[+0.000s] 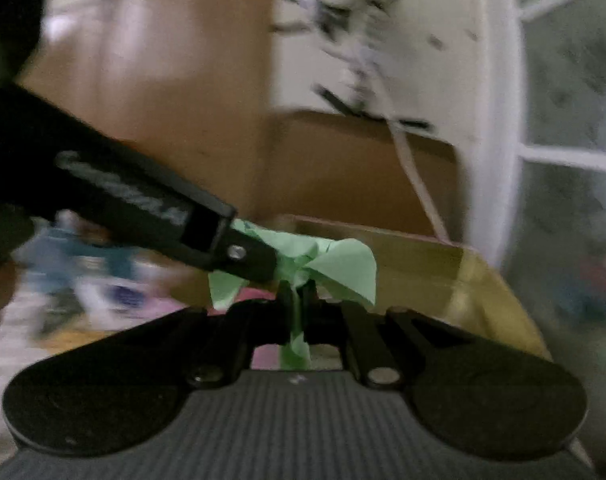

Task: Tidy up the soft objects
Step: 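Lower the green cloth into the pink tin and open the right tool, then reach the right tool to the blue plastic case and grasp it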

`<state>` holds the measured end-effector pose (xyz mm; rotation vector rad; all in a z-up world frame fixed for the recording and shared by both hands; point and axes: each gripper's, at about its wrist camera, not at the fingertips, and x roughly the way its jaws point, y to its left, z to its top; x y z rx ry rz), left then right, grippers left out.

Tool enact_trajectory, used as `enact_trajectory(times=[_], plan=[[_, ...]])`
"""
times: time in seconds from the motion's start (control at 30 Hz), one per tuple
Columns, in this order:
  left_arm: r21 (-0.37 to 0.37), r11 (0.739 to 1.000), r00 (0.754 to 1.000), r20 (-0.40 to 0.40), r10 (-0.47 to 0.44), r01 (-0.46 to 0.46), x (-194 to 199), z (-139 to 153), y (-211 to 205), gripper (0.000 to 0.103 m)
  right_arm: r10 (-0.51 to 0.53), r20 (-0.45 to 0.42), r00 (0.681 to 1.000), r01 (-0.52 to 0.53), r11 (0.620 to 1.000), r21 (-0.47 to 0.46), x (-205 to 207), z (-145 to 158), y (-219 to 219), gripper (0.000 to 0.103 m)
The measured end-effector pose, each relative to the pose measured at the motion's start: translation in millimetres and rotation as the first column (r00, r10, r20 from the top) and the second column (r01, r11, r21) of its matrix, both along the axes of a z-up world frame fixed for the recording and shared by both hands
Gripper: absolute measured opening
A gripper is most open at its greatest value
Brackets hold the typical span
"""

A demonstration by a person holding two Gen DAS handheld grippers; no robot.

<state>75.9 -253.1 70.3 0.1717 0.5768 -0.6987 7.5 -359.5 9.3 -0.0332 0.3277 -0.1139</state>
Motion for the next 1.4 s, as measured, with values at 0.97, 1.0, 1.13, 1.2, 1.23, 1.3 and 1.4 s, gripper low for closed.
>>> enact_trajectory(times=[0.97, 1.0, 1.13, 1.2, 1.23, 1.3, 1.4], plan=[[-0.05, 0.844, 0.846, -0.054, 0.531, -0.533, -33.9, -56.7, 302.1, 0.082, 0.529, -0.031, 0.848, -0.521, 0.842, 0.14, 11.2, 12.7, 132.9, 0.05], [-0.055, 0.83, 0.831, -0.06, 0.552, -0.555, -32.6, -59.0, 309.3, 0.082, 0.559, -0.056, 0.827, -0.548, 0.825, 0.135, 25.1, 11.8, 147.7, 0.051], [-0.153, 0.795, 0.809, -0.136, 0.572, -0.588, -29.7, -64.1, 332.3, 0.082, 0.606, -0.148, 0.782, -0.599, 0.796, 0.094, 83.4, 5.5, 198.0, 0.067], [-0.176, 0.791, 0.811, -0.146, 0.567, -0.585, -28.7, -63.1, 335.4, 0.082, 0.608, -0.202, 0.768, -0.605, 0.792, 0.083, 110.1, 0.9, 217.9, 0.067], [-0.189, 0.795, 0.817, -0.151, 0.556, -0.576, -30.1, -63.0, 336.7, 0.082, 0.607, -0.224, 0.763, -0.605, 0.792, 0.085, 118.1, -1.9, 224.1, 0.067], [-0.216, 0.791, 0.82, -0.152, 0.552, -0.573, -32.7, -62.0, 339.6, 0.083, 0.613, -0.285, 0.736, -0.619, 0.781, 0.081, 137.4, -8.7, 239.4, 0.067], [-0.251, 0.78, 0.82, -0.166, 0.548, -0.573, -34.0, -62.3, 345.8, 0.087, 0.602, -0.336, 0.724, -0.625, 0.779, 0.051, 144.7, -16.9, 249.7, 0.059]])
